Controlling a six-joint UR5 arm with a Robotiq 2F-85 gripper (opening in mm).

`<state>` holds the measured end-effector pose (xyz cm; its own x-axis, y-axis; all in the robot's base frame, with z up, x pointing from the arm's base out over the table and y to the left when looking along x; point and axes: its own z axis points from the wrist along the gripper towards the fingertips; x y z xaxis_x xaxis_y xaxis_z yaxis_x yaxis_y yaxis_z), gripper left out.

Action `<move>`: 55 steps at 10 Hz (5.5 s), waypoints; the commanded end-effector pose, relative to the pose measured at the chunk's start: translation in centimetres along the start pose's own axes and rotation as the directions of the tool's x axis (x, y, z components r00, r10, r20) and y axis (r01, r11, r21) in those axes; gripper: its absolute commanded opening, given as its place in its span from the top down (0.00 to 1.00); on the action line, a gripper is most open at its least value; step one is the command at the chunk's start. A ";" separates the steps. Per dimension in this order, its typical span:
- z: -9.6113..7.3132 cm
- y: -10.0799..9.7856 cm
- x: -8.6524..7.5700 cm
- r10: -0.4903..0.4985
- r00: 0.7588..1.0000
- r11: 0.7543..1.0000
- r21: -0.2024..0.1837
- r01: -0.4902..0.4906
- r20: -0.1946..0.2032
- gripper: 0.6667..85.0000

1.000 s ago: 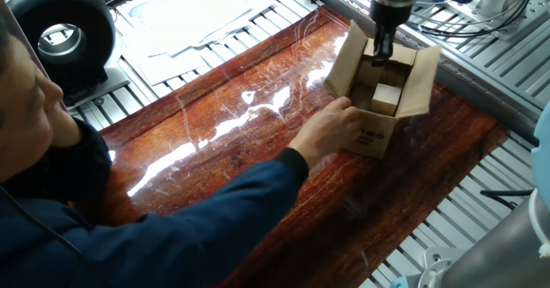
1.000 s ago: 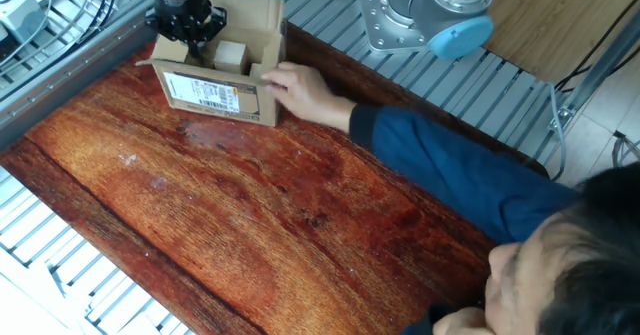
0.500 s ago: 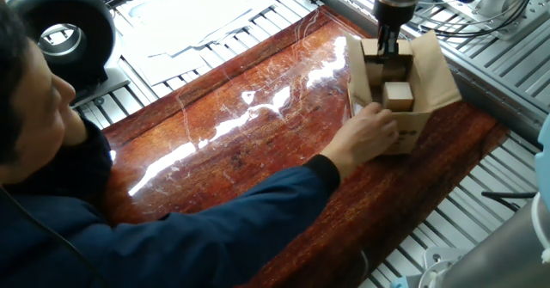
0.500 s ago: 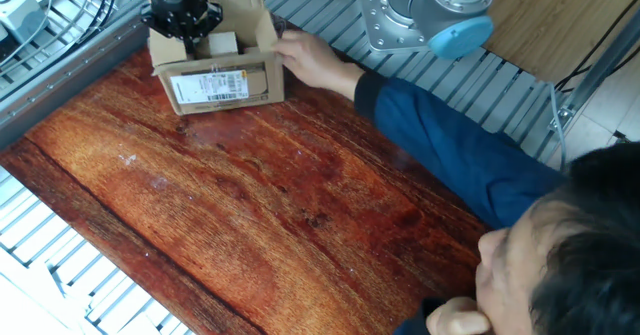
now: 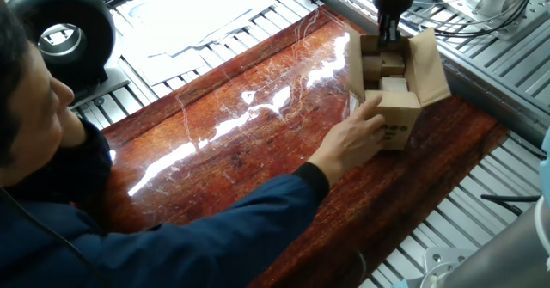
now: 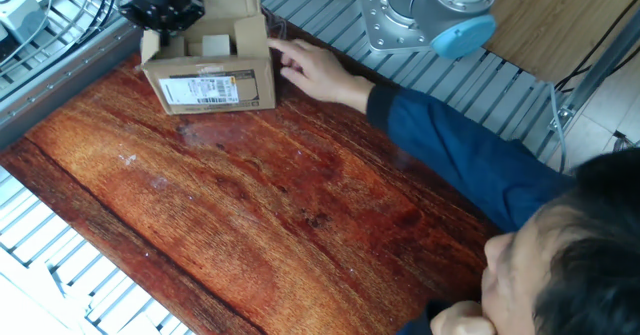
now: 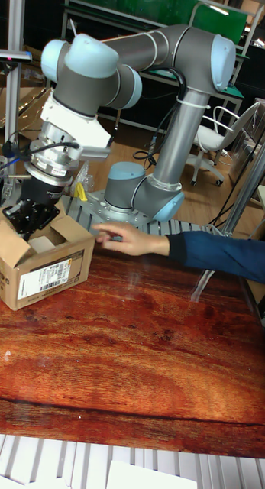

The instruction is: Open a box

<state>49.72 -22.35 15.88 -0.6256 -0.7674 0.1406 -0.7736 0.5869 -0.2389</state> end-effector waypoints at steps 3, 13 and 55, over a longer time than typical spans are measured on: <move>-1.0 -5.1 -0.8 -0.160 0.987 0.970 0.185 0.160 -0.014 1.00; 2.2 -5.2 -2.5 -0.169 0.982 0.961 0.234 0.146 0.082 1.00; -1.1 13.9 -2.8 0.234 0.959 0.867 -0.481 -0.131 0.161 1.00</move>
<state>40.66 -12.31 11.94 -0.7540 -0.6523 -0.0781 -0.6530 0.7313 0.1970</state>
